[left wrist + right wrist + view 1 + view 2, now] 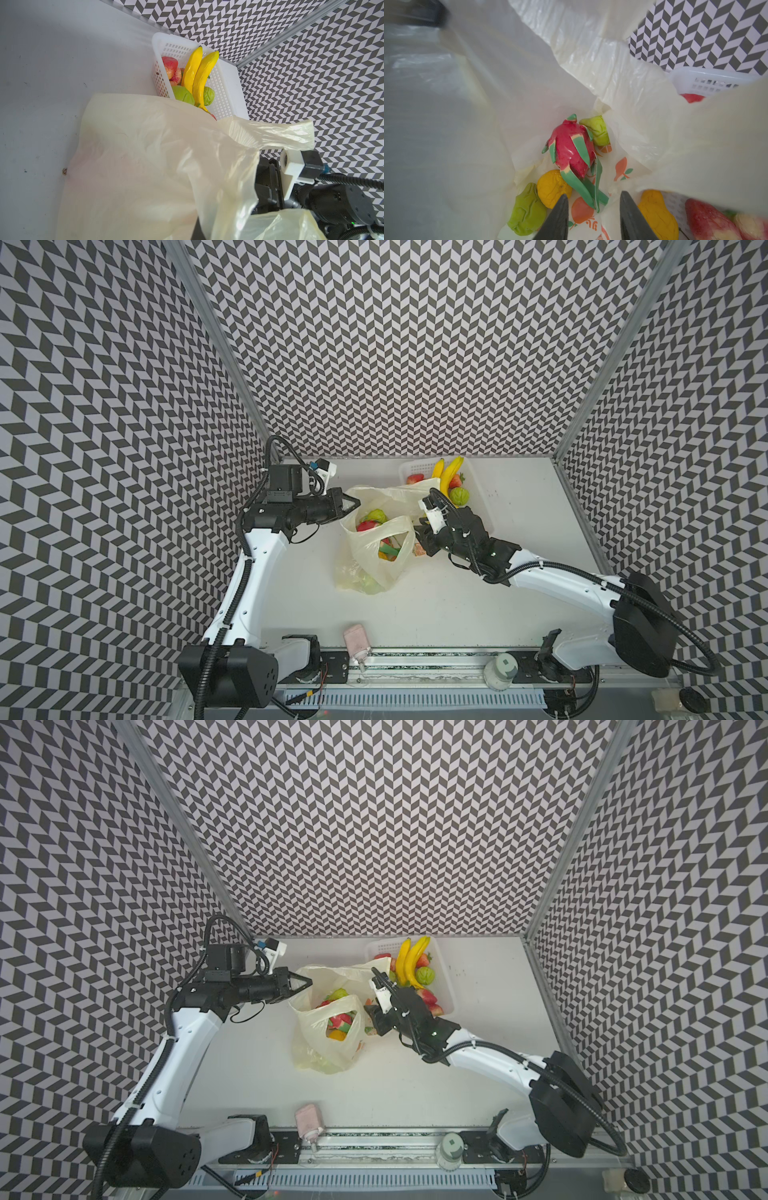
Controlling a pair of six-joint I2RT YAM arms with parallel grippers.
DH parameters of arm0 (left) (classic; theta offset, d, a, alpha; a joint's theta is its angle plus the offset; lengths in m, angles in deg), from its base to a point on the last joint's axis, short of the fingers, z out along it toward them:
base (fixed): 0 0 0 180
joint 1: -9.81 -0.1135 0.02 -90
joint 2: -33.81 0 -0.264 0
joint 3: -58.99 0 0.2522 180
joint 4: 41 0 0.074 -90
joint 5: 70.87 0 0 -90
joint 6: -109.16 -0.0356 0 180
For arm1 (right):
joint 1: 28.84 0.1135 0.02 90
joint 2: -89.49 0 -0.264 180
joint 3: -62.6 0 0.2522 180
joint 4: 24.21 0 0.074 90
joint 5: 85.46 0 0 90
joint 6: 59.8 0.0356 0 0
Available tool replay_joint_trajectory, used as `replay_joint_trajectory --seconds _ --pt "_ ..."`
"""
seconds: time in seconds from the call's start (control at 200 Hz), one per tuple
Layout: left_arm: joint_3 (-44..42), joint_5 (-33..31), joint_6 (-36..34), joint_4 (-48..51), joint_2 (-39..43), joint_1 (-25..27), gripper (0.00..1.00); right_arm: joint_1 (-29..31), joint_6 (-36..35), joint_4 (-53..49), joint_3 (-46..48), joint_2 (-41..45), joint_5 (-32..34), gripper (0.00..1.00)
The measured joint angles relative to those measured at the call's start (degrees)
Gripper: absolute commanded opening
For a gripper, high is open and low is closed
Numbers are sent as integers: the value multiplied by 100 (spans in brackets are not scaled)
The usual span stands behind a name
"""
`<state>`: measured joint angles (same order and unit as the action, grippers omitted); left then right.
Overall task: Place the fake fruits into the plastic bag and tie a complex knot
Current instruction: 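Withdraw the right gripper from the bag back over the basket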
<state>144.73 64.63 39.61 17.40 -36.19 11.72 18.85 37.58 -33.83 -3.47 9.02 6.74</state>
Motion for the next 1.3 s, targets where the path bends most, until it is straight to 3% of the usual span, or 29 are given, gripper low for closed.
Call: replay_joint_trajectory --seconds 0.345,0.721,0.961,1.302 --pt "2 0 2 -2 0 0 0 -223 13 -894 101 898 -179 39" --pt "-17 -109 11 -28 94 0 0 -1316 48 -2188 -9 1659 -846 58" --pt "-114 -127 17 -48 214 0 0 -1799 -22 -3003 -682 1049 -844 63" --pt "-173 -116 17 -125 219 0 0 -2085 -673 -3919 -1912 -734 -382 63"
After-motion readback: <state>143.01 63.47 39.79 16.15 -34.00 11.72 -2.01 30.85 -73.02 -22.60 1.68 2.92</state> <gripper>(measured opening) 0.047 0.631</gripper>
